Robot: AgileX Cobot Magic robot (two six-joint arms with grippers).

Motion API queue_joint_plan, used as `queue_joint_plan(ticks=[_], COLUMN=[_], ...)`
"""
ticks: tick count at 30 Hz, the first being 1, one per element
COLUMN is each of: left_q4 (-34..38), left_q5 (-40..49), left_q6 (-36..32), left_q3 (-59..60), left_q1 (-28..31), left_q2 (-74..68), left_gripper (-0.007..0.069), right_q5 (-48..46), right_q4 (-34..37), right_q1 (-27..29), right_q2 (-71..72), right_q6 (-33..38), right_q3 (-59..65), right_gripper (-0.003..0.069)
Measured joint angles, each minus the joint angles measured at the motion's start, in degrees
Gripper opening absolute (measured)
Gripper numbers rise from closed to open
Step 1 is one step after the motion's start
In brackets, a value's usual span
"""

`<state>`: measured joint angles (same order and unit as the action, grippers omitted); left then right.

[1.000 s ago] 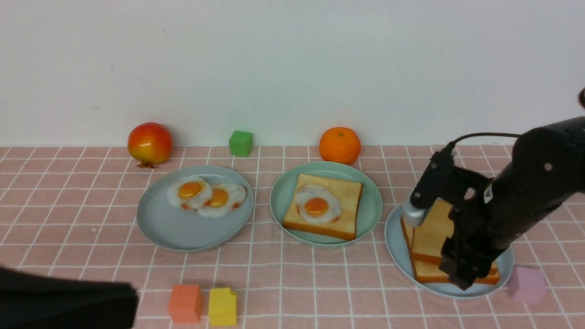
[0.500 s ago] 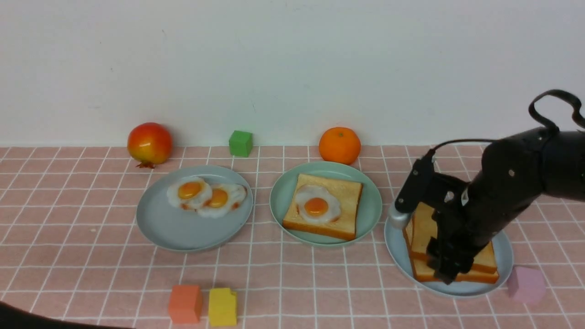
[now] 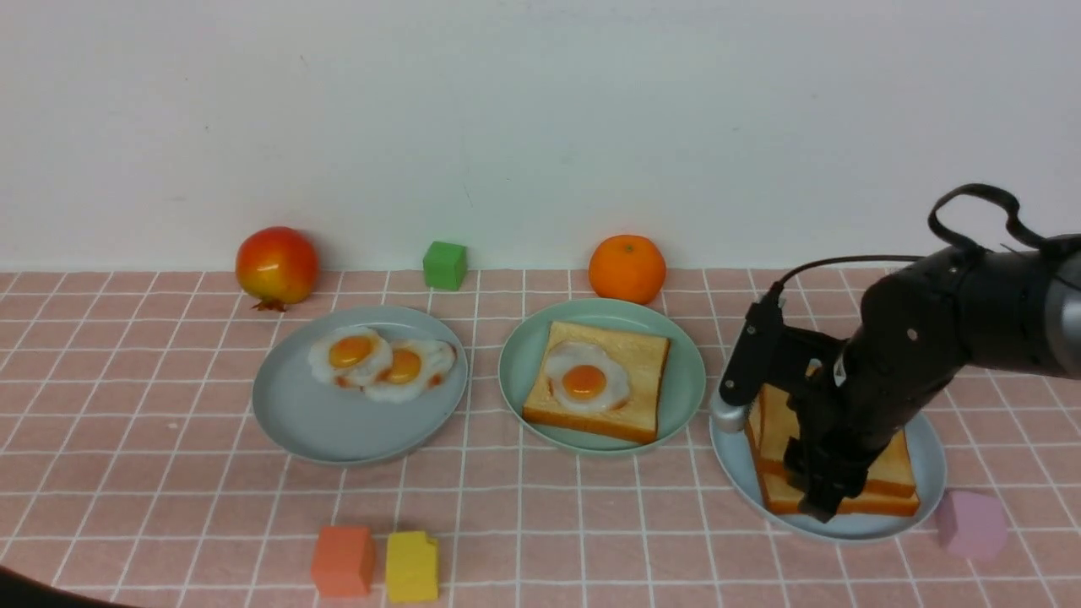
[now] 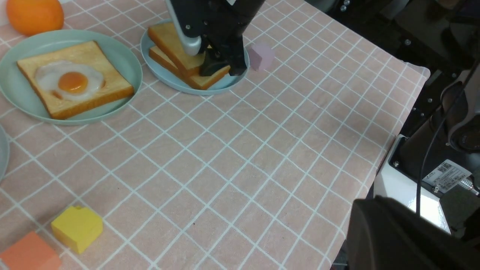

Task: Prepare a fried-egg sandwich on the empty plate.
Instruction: Grab a slice of bread with your right arm, then use your right arm to place a slice of bread on the fried egg in the middle

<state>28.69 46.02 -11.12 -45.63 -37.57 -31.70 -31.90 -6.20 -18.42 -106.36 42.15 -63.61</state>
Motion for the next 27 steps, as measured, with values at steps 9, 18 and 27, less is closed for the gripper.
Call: queue_joint_plan(ticks=[9, 18, 27], left_q4=[0.23, 0.43, -1.5], left_q5=[2.13, 4.02, 4.02], left_q6=[0.0, -0.08, -2.86], left_q3=[0.01, 0.06, 0.06], left_q1=[0.0, 0.0, 0.0], left_q2=[0.0, 0.0, 0.0], left_gripper=[0.0012, 0.0012, 0.0012], right_q5=[-0.32, -4.74, -16.75], right_q4=[-0.42, -2.07, -3.48], right_q1=[0.0, -1.14, -11.38], right_q2=[-0.75, 3.85, 10.74], right_q6=[-0.05, -4.89, -17.61], right_q3=[-0.51, 0.0, -13.15], right_gripper=[0.0298, 0.0268, 0.0134])
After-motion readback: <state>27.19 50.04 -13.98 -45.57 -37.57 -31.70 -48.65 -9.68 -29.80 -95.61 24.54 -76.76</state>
